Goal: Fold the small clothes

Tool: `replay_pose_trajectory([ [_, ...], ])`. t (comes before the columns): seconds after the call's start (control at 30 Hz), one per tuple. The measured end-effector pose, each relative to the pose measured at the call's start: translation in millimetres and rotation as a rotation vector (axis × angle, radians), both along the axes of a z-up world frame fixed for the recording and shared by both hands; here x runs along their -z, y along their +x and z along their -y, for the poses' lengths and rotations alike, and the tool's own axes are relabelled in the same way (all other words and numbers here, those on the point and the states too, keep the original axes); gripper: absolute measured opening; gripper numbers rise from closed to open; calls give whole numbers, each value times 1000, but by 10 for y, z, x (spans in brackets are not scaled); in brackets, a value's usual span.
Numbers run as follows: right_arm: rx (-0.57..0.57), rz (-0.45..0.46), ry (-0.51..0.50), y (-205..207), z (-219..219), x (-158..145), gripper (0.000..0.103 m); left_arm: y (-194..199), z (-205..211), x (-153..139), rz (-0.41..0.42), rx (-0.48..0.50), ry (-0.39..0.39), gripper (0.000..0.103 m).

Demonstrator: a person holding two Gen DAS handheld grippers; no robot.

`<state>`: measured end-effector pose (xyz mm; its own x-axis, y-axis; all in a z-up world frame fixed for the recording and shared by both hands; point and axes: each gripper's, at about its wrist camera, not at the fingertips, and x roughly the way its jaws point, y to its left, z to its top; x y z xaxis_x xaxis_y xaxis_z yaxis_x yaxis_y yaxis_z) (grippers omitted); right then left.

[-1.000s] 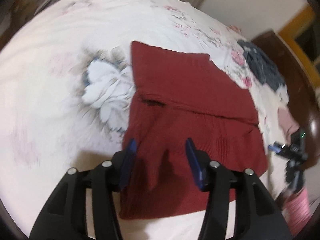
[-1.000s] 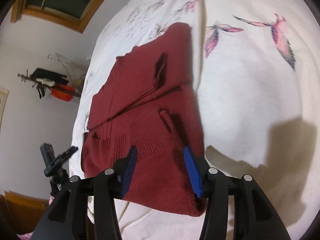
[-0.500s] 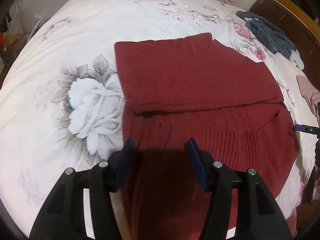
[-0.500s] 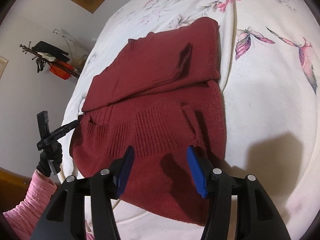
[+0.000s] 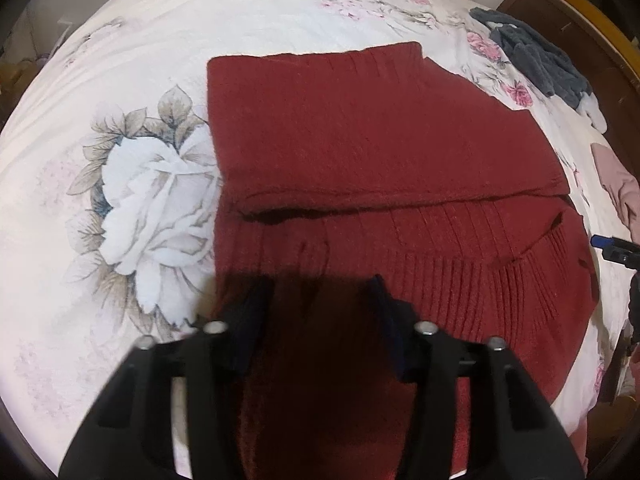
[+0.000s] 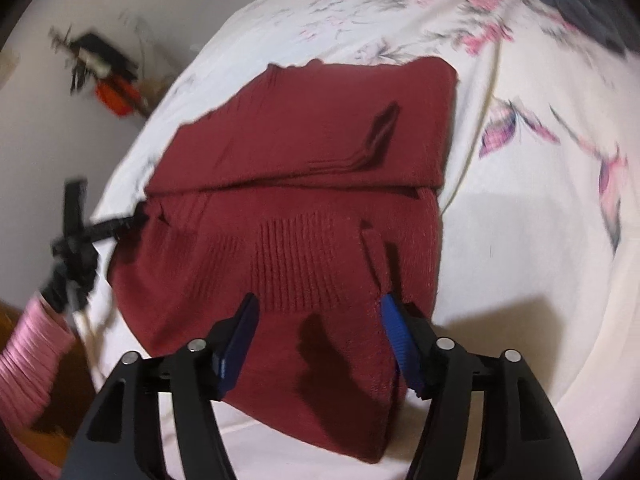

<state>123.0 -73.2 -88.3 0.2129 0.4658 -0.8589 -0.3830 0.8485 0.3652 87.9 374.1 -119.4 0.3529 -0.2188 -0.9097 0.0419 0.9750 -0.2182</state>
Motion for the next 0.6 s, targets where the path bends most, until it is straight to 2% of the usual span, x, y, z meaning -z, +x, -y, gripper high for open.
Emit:
replay_pose_trajectory([
  [0.13, -75, 44, -75, -15, -153, 4, 70, -67, 34, -44, 32, 7, -8, 15],
  [0.17, -82, 52, -88, 2, -173, 14, 74, -79, 34, -50, 34, 7, -14, 14],
  [0.27, -89, 51, -117, 110, -215, 90, 74, -90, 11, -37, 30, 0, -29, 14],
  [0.37, -91, 36, -123, 224, -254, 181, 74, -59, 1, 2, 13, -7, -33, 20],
  [0.43, -99, 29, -140, 272, -296, 250, 73, -26, 17, 32, 5, -8, -24, 28],
  [0.53, -115, 23, -179, 307, -364, 353, 64, 9, 54, 60, -1, -5, -23, 36],
  [0.6, -128, 23, -174, 299, -384, 375, 47, 11, 72, 62, 1, -4, -16, 35],
])
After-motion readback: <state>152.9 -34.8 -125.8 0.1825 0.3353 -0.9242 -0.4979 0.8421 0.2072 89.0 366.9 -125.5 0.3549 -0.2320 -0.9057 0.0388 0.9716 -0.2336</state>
